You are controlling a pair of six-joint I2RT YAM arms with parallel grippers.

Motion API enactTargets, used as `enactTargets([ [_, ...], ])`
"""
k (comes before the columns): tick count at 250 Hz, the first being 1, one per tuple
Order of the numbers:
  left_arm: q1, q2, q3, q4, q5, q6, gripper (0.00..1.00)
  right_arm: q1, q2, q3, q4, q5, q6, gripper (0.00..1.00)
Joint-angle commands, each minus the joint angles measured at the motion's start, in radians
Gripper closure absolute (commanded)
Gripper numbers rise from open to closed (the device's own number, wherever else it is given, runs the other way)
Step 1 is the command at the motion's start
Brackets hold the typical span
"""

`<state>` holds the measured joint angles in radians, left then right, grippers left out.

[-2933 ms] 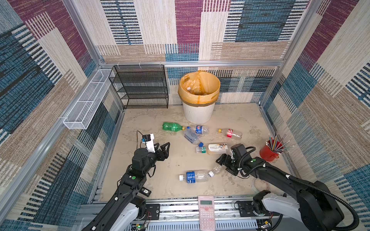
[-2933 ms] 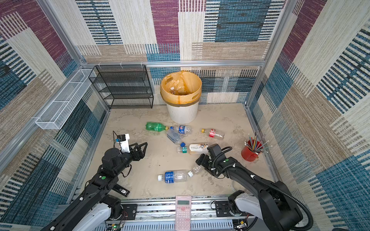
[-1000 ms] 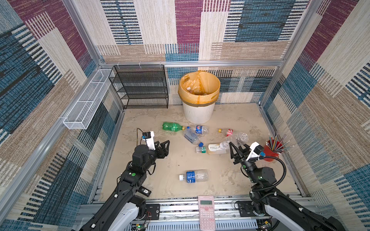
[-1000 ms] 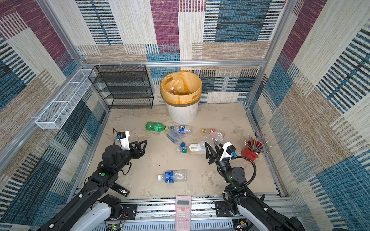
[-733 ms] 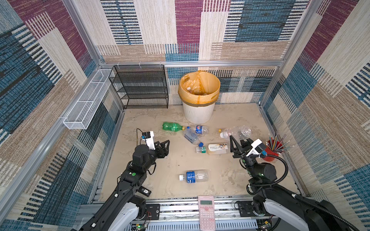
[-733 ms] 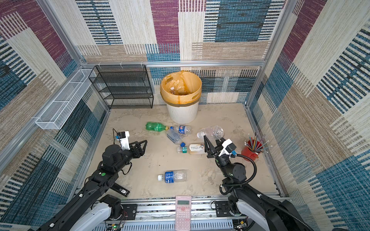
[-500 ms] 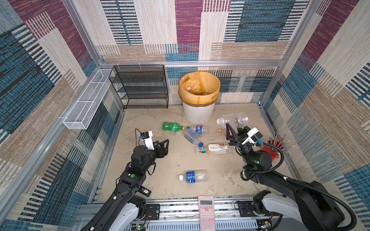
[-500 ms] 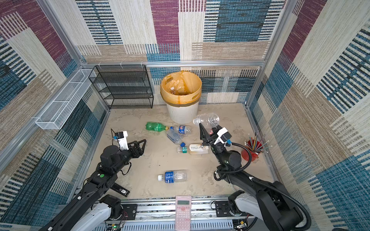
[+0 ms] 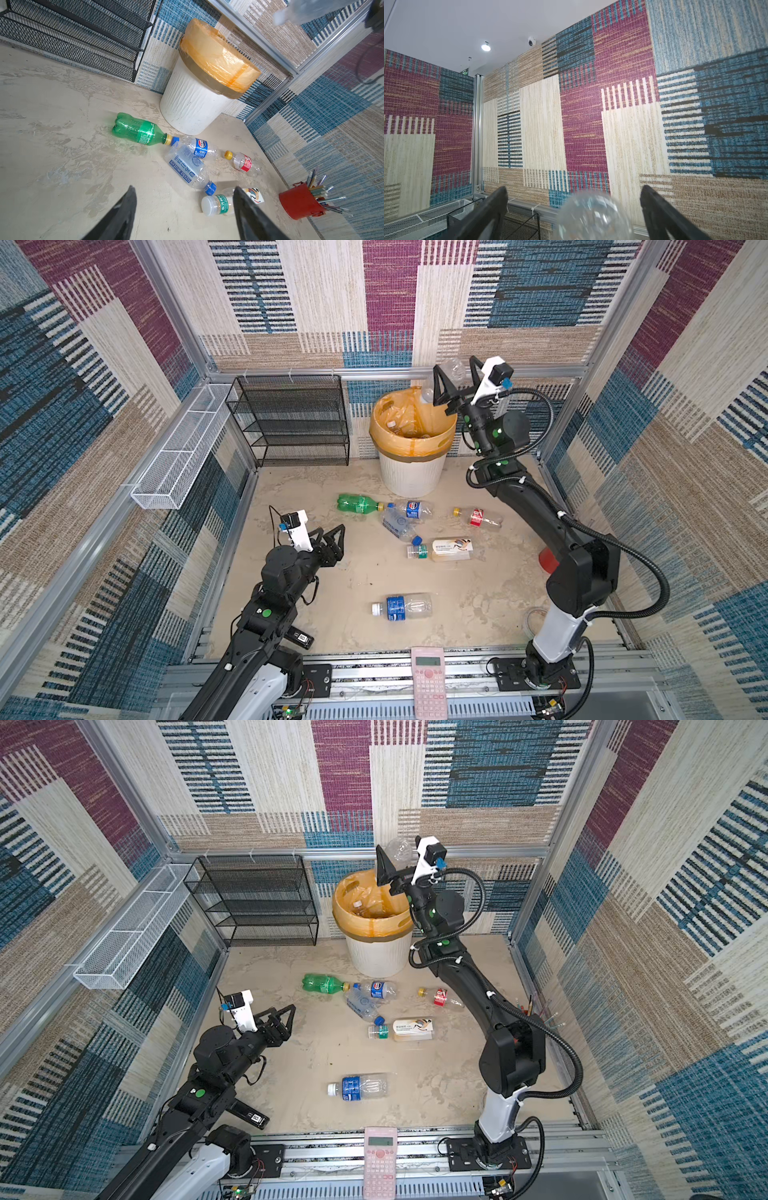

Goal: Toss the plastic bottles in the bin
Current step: 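Open the right gripper over the bin and lower it back toward the bottles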

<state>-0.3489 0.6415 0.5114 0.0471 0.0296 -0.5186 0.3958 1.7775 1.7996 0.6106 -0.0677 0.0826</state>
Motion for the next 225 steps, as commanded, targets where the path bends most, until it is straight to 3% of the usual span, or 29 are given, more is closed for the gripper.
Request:
enactTargets([
  [1,0.001,-0.012,0.018,-0.022,-0.014,0.048,0.25,0.005,-0.07,0.052,-0.223,0.043,0.009,0.0],
  [33,0.001,-0.012,0.016,-0.014,-0.007,0.047,0.24,0.005,-0.195,0.031,-0.246,0.072,-0.033,0.0],
  [69,0.001,-0.005,0.012,0.0,0.001,0.041,0.24,0.012,-0.375,-0.144,-0.269,0.094,-0.034,0.06],
  [104,0.001,0.011,0.006,0.006,0.005,0.036,0.24,0.012,-0.488,-0.343,-0.432,0.18,0.014,0.08],
  [149,0.001,0.039,0.003,-0.025,0.016,0.019,0.24,0.012,-0.582,-0.679,-0.593,0.213,0.176,0.09],
  [225,0.001,0.081,0.016,-0.071,0.118,0.025,0.23,0.012,-0.739,-1.18,-0.644,0.021,0.476,0.16],
])
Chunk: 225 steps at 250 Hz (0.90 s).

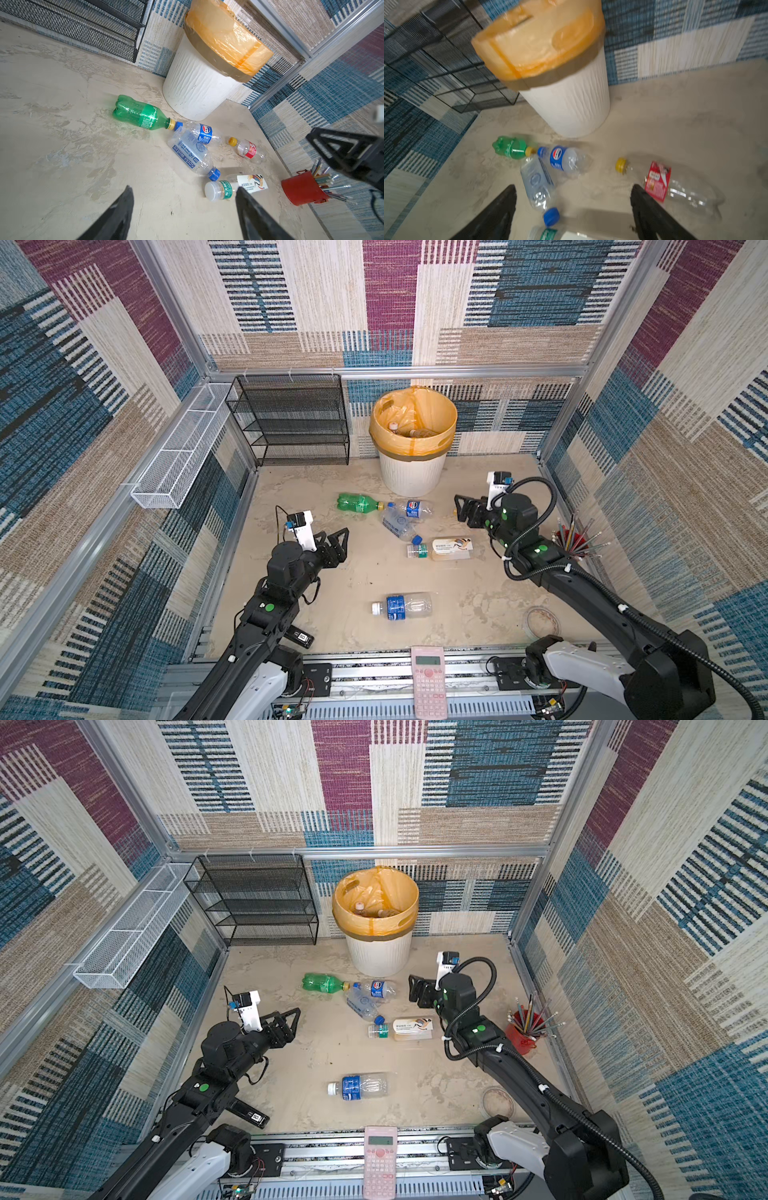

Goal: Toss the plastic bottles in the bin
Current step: 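Open the right gripper over the bin and lower it back toward the bottles, then reach the left gripper to the blue-label clear bottle nearest the robot and close it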

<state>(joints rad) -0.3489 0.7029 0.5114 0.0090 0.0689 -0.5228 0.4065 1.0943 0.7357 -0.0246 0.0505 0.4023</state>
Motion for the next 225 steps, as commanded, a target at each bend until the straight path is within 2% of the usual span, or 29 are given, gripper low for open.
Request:
enactTargets([
  [1,0.0,0.021,0.019,-0.035,0.081,0.032,0.23,0.002,-0.059,-0.121,-0.008,-0.1,0.159,0.16],
  [33,0.0,0.071,0.078,-0.103,0.166,0.095,0.27,0.002,-0.134,-0.26,-0.006,-0.147,0.22,0.17],
  [72,-0.014,0.16,0.173,-0.196,0.284,0.213,0.35,0.002,-0.205,-0.353,-0.01,-0.172,0.252,0.18],
  [104,-0.088,0.279,0.331,-0.429,0.22,0.375,0.34,0.002,-0.235,-0.393,-0.011,-0.175,0.266,0.19],
  [136,-0.185,0.399,0.463,-0.618,0.16,0.519,0.29,0.001,-0.255,-0.428,-0.002,-0.173,0.283,0.19],
  [225,-0.332,0.535,0.601,-0.862,0.098,0.795,0.21,0.002,-0.338,-0.49,-0.007,-0.108,0.263,0.19],
])
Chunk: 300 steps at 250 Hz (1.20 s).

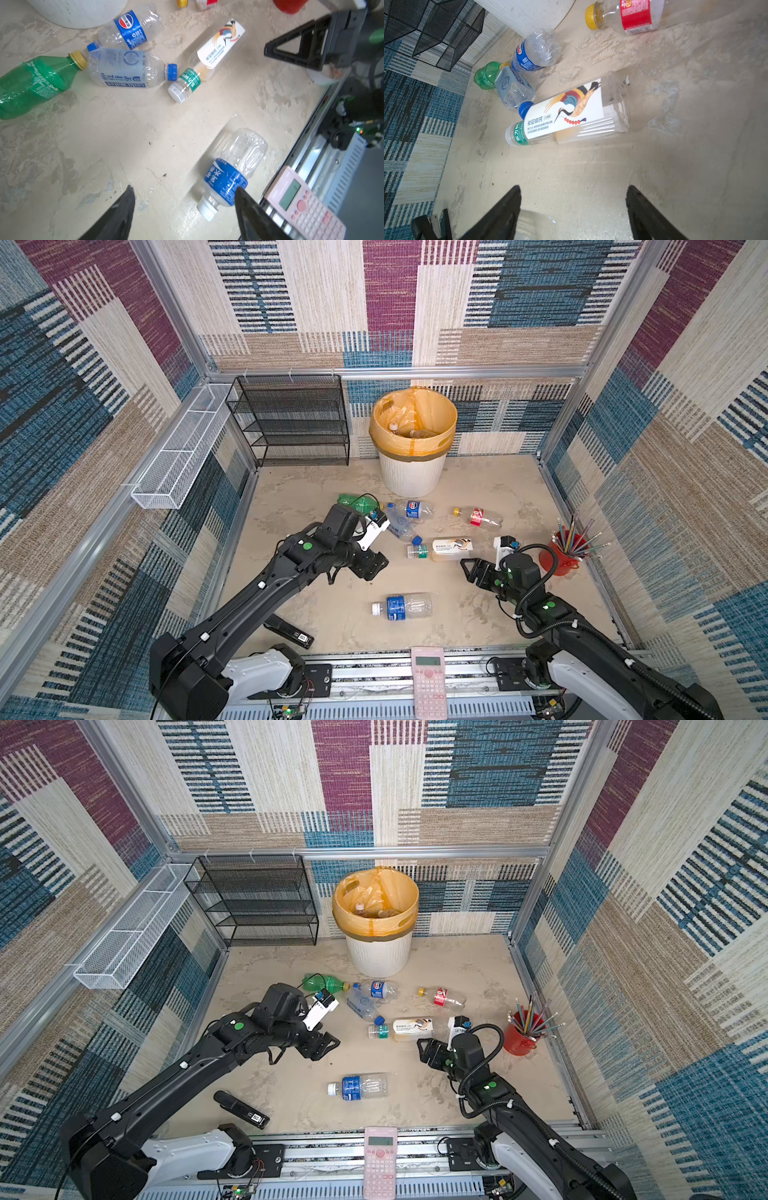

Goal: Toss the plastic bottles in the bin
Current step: 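Reach the left gripper to the blue-label clear bottle nearest the robot and close it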

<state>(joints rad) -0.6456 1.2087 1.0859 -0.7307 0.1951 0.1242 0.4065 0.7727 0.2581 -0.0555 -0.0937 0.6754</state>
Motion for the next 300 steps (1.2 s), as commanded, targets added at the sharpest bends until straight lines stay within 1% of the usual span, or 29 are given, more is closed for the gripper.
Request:
enactTargets([
  [1,-0.037,0.031,0.027,-0.124,-0.027,0.151,0.21,0.002,-0.016,-0.012,0.024,0.036,-0.011,0.19],
  [33,-0.088,0.07,0.002,-0.146,-0.015,0.21,0.19,0.002,-0.029,-0.029,0.02,0.038,-0.006,0.19],
  [72,-0.163,0.101,-0.053,-0.104,0.0,0.243,0.16,0.002,-0.045,-0.046,0.028,0.032,0.003,0.19],
  [115,-0.253,0.17,-0.074,-0.079,-0.08,0.29,0.13,0.002,-0.044,-0.049,0.027,0.032,-0.001,0.19],
  [133,-0.273,0.204,-0.068,-0.078,-0.108,0.298,0.1,0.001,-0.039,-0.046,0.03,0.031,-0.002,0.19],
  [185,-0.327,0.281,-0.046,-0.031,-0.15,0.304,0.09,0.002,-0.034,-0.046,0.036,0.037,-0.014,0.19],
  [233,-0.388,0.348,-0.019,0.042,-0.171,0.301,0.1,0.0,-0.033,-0.044,0.027,0.041,-0.028,0.18],
  [300,-0.431,0.447,0.034,0.062,-0.203,0.302,0.11,-0.001,-0.056,-0.046,0.008,0.054,-0.038,0.18],
])
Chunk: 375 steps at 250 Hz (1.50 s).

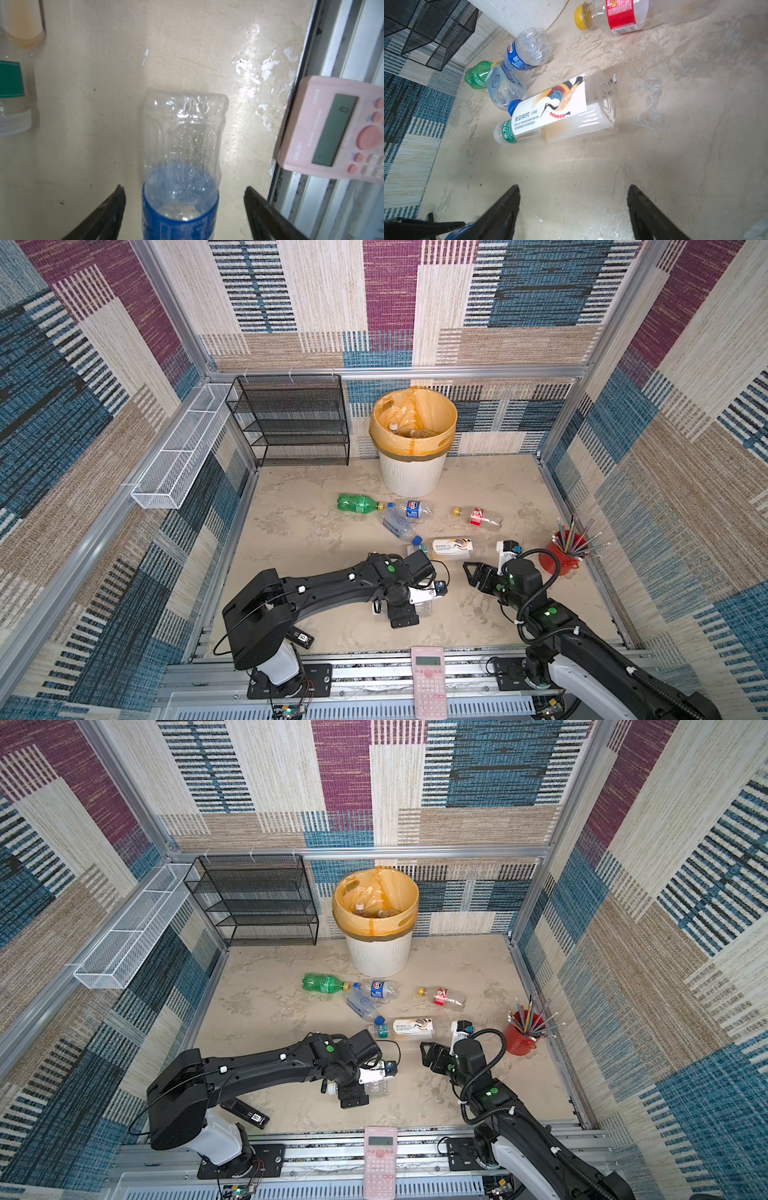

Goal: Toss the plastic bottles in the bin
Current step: 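Lift the blue-label bottle with the left gripper and raise it upright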

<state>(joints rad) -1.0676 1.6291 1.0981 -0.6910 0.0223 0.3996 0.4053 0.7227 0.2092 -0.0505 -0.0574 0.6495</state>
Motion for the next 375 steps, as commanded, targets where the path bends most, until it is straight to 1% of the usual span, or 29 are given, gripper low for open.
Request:
enactTargets([
  [1,-0.009,0.028,0.023,0.023,-0.03,0.026,0.11,0.0,-0.005,0.002,0.003,0.019,-0.012,0.18],
  [41,-0.013,0.065,0.043,0.034,-0.045,0.03,0.15,0.0,-0.006,0.002,0.001,0.019,-0.02,0.17],
  [132,-0.016,0.128,0.059,0.038,-0.057,0.038,0.19,-0.005,-0.008,0.002,0.002,0.001,-0.037,0.18],
  [186,-0.017,0.13,0.062,0.02,-0.047,0.038,0.32,-0.009,-0.025,0.017,-0.013,0.013,-0.053,0.18],
  [226,-0.016,0.114,0.053,0.014,-0.047,0.032,0.39,-0.013,-0.037,0.024,-0.018,0.016,-0.056,0.18],
  [260,-0.016,0.059,0.029,0.029,-0.057,0.022,0.44,-0.013,-0.041,0.032,-0.017,0.016,-0.054,0.18],
  [264,-0.016,0.05,0.026,0.033,-0.059,0.021,0.45,-0.013,-0.041,0.033,-0.017,0.016,-0.054,0.18],
  [266,-0.015,0.046,0.023,0.036,-0.061,0.019,0.48,-0.013,-0.041,0.033,-0.018,0.016,-0.053,0.18],
  [269,-0.016,0.038,0.02,0.039,-0.065,0.018,0.5,-0.013,-0.041,0.033,-0.017,0.017,-0.053,0.18],
  [290,-0.016,-0.027,-0.019,0.089,-0.089,0.007,0.53,-0.014,-0.045,0.038,-0.016,0.023,-0.05,0.19],
  [331,-0.01,-0.172,-0.11,0.248,-0.134,-0.021,0.53,-0.014,-0.052,0.041,0.002,0.027,-0.042,0.19],
  [375,0.021,-0.348,-0.219,0.434,-0.118,-0.055,0.53,-0.016,-0.04,0.05,0.021,0.019,-0.031,0.2],
])
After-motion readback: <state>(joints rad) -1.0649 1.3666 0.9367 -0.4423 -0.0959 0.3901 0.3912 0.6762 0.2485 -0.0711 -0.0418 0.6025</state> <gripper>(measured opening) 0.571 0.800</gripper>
